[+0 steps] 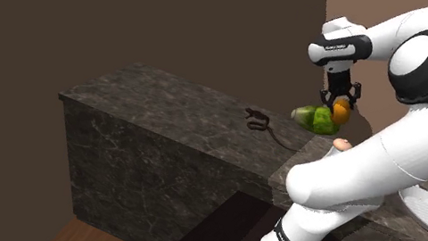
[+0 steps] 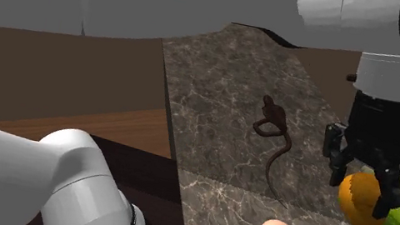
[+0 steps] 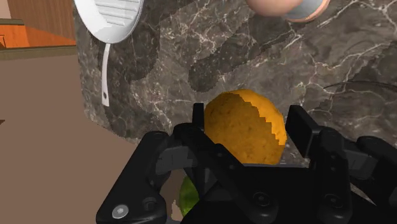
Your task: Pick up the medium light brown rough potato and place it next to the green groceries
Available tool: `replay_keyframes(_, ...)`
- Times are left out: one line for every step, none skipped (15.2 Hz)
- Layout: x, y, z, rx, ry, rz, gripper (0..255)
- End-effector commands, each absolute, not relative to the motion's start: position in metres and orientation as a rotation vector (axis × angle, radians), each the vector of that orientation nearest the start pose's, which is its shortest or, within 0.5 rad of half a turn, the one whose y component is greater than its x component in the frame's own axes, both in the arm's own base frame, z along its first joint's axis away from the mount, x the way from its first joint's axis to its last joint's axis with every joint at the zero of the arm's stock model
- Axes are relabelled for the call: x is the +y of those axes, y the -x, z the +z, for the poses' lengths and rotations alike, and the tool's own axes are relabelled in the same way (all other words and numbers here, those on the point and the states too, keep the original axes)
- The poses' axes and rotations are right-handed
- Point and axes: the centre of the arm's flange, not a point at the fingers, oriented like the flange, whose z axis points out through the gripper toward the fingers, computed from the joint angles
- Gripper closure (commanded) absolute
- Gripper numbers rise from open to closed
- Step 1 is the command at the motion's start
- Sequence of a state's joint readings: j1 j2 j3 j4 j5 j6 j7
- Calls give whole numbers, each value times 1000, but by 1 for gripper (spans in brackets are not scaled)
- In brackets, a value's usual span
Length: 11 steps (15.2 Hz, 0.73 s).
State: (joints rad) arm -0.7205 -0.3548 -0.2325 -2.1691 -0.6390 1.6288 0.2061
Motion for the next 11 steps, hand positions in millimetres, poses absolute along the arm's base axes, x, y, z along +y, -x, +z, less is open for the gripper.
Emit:
replay_keyframes(-421, -186, 533, 1745, 3065, 669, 255)
replay_keyframes(-434, -182, 533, 1745, 3065, 669, 255)
replay_keyframes(-446, -178, 533, 1745, 3065, 669, 255)
replay_keyframes(-459, -174, 533, 1745, 3065, 669, 255)
replay_keyframes(-472, -171, 533, 1745, 3065, 669, 255)
replay_keyframes(-472, -171, 528, 1745, 3065, 669, 255)
replay_keyframes(-472, -171, 523, 1745, 3065, 669, 255)
replay_keyframes(-472, -171, 517, 1745, 3065, 669, 255)
replay_keyframes(-472, -171, 512, 1745, 3065, 669, 255)
replay_keyframes(-472, -171, 507, 1745, 3065, 669, 255)
replay_keyframes(-472, -171, 501, 1745, 3065, 669, 255)
